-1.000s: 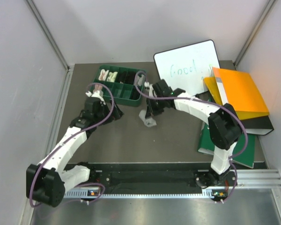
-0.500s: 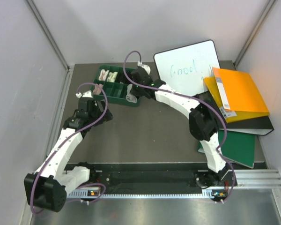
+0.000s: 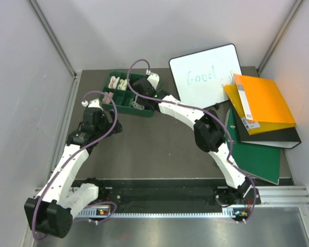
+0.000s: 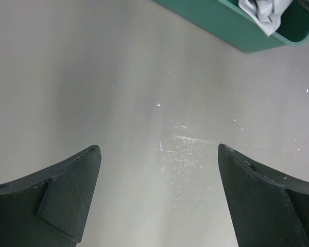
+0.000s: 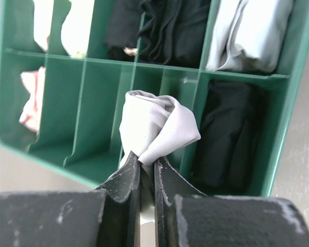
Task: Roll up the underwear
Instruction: Place the underwear in the storage box.
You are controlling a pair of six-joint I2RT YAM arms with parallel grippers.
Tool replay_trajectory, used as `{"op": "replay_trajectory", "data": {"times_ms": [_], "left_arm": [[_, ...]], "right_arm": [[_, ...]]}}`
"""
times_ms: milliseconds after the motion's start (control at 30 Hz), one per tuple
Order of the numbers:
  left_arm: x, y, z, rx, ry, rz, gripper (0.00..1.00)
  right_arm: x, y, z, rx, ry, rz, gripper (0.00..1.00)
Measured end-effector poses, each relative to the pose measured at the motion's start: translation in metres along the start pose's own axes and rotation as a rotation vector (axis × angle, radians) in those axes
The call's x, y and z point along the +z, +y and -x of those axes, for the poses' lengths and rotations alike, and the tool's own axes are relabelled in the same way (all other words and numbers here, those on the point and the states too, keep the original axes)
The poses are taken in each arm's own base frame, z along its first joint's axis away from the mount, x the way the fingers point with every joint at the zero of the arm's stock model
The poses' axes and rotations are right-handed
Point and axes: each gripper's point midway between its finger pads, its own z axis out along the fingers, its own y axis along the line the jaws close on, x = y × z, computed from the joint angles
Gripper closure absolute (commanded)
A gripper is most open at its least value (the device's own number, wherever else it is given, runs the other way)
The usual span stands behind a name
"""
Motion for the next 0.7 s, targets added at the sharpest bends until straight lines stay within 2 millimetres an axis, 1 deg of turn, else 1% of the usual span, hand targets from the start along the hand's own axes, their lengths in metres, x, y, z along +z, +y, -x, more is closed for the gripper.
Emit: {"op": "replay_trajectory", "data": {"times_ms": [133, 233, 367, 467, 500, 567, 667, 700], "left_arm": [[-0.003, 0.0, 0.003, 0.002, -0.015, -0.001, 0.01], [-0.004, 0.001, 0.004, 0.003, -0.02, 0.001, 0.01], [-0.004, 0.001, 0.004, 0.004, -0.02, 0.002, 0.01], [-0.004, 0.001, 0.004, 0.004, -0.021, 0.003, 0.01], [-0.004, 0.001, 0.004, 0.004, -0.021, 0.004, 0.01], [-0.004, 0.001, 0.004, 0.004, -0.021, 0.004, 0.01], [-0.004, 0.001, 0.004, 0.003, -0.021, 0.004, 0.01], [-0.004, 0.001, 0.004, 0.003, -0.021, 0.004, 0.01]], "right_arm": [[0.011, -0.007, -0.002, -0.003, -0.019, -0.04, 1.0], [0.022, -0.007, -0.005, -0.005, -0.022, -0.047, 1.0], [0.035, -0.013, -0.018, -0.016, -0.003, -0.069, 1.0], [0.038, -0.013, -0.021, -0.012, 0.001, -0.069, 0.88], [0.038, -0.014, -0.021, -0.013, 0.002, -0.07, 0.82], [0.038, -0.012, -0.021, -0.01, 0.001, -0.064, 0.75], [0.038, -0.008, -0.02, -0.008, -0.002, -0.048, 0.57], [0.037, -0.005, -0.02, -0.007, -0.004, -0.041, 0.55]]}}
